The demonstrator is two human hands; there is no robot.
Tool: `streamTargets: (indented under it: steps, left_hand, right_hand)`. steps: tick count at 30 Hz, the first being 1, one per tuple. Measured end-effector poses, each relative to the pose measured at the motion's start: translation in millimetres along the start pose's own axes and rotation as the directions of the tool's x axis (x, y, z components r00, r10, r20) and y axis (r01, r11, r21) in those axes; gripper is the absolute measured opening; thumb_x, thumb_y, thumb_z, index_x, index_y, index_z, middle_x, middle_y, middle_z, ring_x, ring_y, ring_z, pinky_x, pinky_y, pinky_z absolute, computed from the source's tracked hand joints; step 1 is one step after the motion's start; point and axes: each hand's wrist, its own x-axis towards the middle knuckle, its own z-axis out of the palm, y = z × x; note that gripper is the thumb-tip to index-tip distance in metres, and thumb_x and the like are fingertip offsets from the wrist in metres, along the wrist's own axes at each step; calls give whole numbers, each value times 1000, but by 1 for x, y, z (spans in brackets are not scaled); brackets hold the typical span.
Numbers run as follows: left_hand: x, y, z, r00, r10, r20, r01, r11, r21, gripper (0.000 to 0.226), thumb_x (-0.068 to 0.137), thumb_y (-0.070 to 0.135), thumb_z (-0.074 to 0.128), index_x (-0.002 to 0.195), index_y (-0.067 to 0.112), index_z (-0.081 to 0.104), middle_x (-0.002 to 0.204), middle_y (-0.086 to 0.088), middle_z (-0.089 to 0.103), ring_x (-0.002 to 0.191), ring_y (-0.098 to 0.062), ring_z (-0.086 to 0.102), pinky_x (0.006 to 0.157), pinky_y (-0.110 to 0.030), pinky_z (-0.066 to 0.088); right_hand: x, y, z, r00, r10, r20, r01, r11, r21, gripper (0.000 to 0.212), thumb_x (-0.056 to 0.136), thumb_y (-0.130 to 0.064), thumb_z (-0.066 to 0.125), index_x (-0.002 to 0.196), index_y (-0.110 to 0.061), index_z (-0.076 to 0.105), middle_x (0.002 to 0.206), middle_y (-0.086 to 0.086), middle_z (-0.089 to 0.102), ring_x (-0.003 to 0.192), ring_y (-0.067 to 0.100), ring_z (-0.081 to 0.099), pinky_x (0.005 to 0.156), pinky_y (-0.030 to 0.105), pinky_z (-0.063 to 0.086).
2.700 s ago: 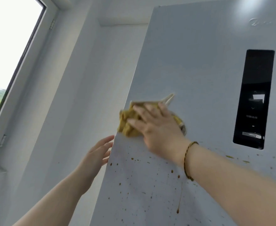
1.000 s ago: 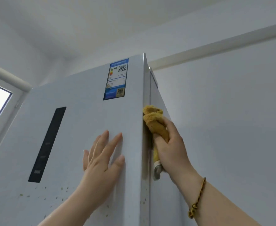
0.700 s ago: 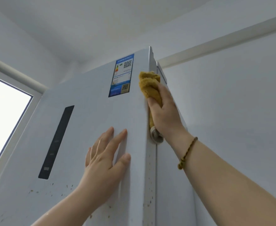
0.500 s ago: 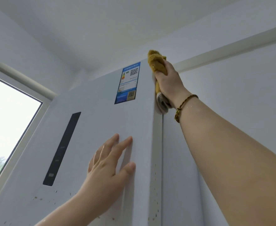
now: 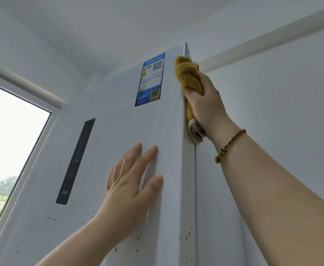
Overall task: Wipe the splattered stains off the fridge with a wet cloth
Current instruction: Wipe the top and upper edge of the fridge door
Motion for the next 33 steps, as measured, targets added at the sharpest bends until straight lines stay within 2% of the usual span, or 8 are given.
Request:
streamTargets:
  steps: [4, 6, 10, 16, 23, 27, 30, 33]
  left_hand:
    - [-5, -4, 3, 999, 42, 16, -42, 998, 42, 49, 58, 73, 7, 106, 72, 1, 115, 54, -19, 105, 37, -26, 91, 4, -19]
    - [-5, -6, 4, 999, 54, 1, -54, 998, 29, 49, 58, 72, 8, 106, 72, 1, 117, 52, -17, 112, 33, -20, 97, 0, -15]
    - [-3, -7, 5, 997, 76, -19, -75, 997, 26, 48, 59, 71, 12, 106, 70, 3, 120, 48, -12, 122, 19, -7, 107, -18, -5]
    - [-3, -4, 3, 998, 59, 17, -59, 998, 11, 41, 73, 61, 26, 106, 67, 2, 133, 33, 0, 135, 5, -3, 110, -26, -2]
    - [-35, -12, 4, 996, 81, 35, -79, 996, -43, 46, 66, 63, 23, 111, 66, 14, 122, 50, 0, 125, 17, 2, 107, -22, 3]
    - [-36, -14, 8, 997, 74, 10, -73, 996, -46, 46, 65, 63, 21, 111, 65, 13, 122, 49, -1, 126, 16, 1, 108, -21, 3]
    - [-34, -14, 7, 998, 64, 24, -64, 998, -29, 45, 66, 62, 23, 110, 65, 13, 121, 48, 0, 125, 15, 2, 106, -21, 3]
    - [-34, -13, 7, 998, 61, 22, -61, 998, -30, 44, 67, 61, 26, 109, 65, 13, 122, 48, 1, 126, 13, 3, 106, -22, 3]
  right_hand:
    - [-39, 8, -14, 998, -8, 60, 7, 1000, 15, 42, 93, -11, 49, 132, -26, 44, 126, -8, 50, 116, 6, 46, 99, 14, 38]
    - [-86, 20, -16, 997, -5, 83, 4, 1000, 11, 42, 90, -18, 52, 129, -32, 46, 131, -8, 50, 122, 5, 44, 104, 20, 34]
    - [-169, 24, -14, 985, -25, 169, 19, 999, 38, 41, 81, -37, 51, 121, -46, 48, 133, -23, 46, 125, -8, 39, 101, 5, 29]
    - [-136, 13, -31, 970, 99, 223, -102, 995, 2, 39, 89, -5, 54, 123, -24, 53, 124, -6, 56, 115, -1, 47, 98, 5, 33]
    - [-212, 13, -33, 960, 66, 273, -67, 998, -7, 40, 81, -19, 53, 118, -35, 57, 122, -17, 56, 117, -8, 46, 96, 2, 31]
    - [-196, 13, -45, 934, 101, 343, -99, 995, -24, 46, 74, -9, 51, 106, -41, 61, 110, -28, 59, 107, -20, 47, 90, -2, 31]
    - [-149, 11, -39, 961, 112, 254, -104, 994, -46, 40, 80, -8, 52, 112, -33, 52, 104, -22, 55, 93, -20, 50, 87, -2, 34]
    - [-142, 13, -27, 973, 135, 189, -134, 991, -17, 38, 87, -6, 52, 121, -22, 54, 116, -11, 58, 110, -4, 51, 97, 10, 36]
